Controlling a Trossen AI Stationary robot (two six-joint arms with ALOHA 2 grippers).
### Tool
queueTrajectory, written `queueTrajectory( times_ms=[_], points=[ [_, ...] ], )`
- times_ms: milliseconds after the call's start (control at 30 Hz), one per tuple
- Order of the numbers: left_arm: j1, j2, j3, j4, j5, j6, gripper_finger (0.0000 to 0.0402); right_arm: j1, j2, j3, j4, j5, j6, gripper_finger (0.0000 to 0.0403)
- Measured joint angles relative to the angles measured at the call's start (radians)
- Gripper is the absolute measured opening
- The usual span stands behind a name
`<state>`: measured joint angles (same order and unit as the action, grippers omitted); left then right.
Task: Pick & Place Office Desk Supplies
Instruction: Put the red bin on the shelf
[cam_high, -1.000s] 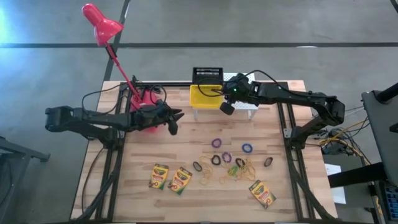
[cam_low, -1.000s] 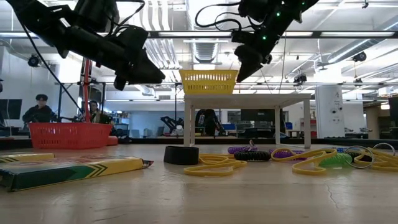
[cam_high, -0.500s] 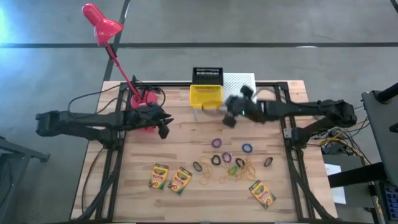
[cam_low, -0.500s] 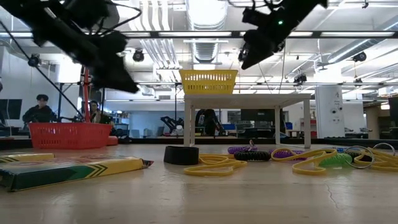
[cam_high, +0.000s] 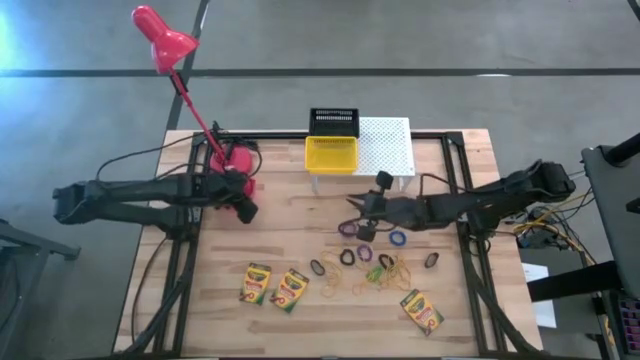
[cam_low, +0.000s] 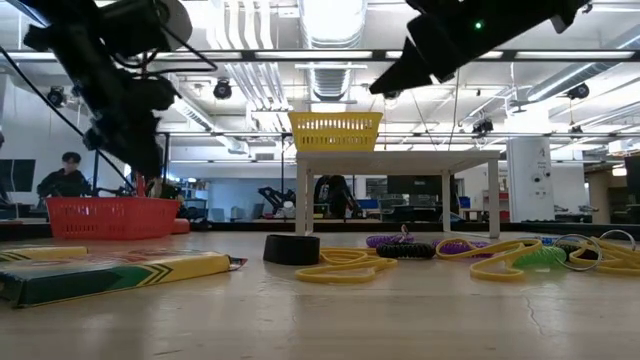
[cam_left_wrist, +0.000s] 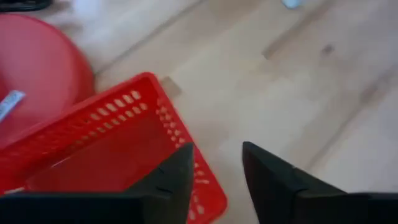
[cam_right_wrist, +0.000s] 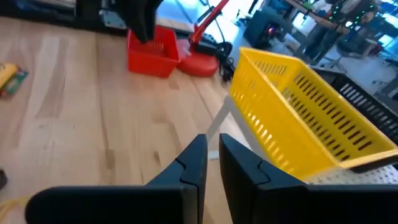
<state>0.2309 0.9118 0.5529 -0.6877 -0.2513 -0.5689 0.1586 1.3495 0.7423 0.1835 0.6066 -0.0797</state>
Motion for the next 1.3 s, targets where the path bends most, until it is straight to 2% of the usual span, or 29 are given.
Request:
queueTrajectory(
  times_ms=[133,267,433,567,700,800,867,1067,1300],
  points=[
    [0.029,0.052,-0.002,0.028,-0.057,-0.016,0.0175,0.020,-0.003,-0.012,0.008,-0.001,0.002,0.0038],
    [0.039,0.139,-0.002,0.076,-0.061,-0.016,0.0198,0.054,-0.005,-0.014,0.014,-0.001,0.001,0.0038],
    [0.040,0.245,0.000,0.095,-0.065,-0.047,0.0198,0.103,-0.005,-0.016,0.017,-0.001,0.004,0.0038],
    [0.040,0.293,0.000,0.105,-0.071,-0.068,0.0160,0.134,-0.005,-0.017,0.018,0.000,0.025,0.0038],
    [0.034,0.309,0.004,0.106,-0.059,-0.069,0.0091,0.149,-0.005,-0.019,0.031,0.006,0.033,0.0038],
    [0.011,0.307,0.016,0.104,0.004,-0.076,0.0030,0.152,-0.006,-0.019,0.042,-0.002,0.053,0.0038],
    [-0.022,0.307,0.027,0.114,0.063,-0.068,0.0013,0.152,-0.006,-0.019,0.039,-0.009,0.074,0.0038],
    [-0.214,0.308,0.037,0.221,0.213,-0.022,0.0018,0.152,-0.006,-0.019,0.038,-0.024,0.147,0.0038],
    [-0.495,0.375,0.038,0.474,0.231,-0.013,0.0017,0.154,-0.006,-0.019,0.041,-0.169,0.211,0.0038]
  ],
)
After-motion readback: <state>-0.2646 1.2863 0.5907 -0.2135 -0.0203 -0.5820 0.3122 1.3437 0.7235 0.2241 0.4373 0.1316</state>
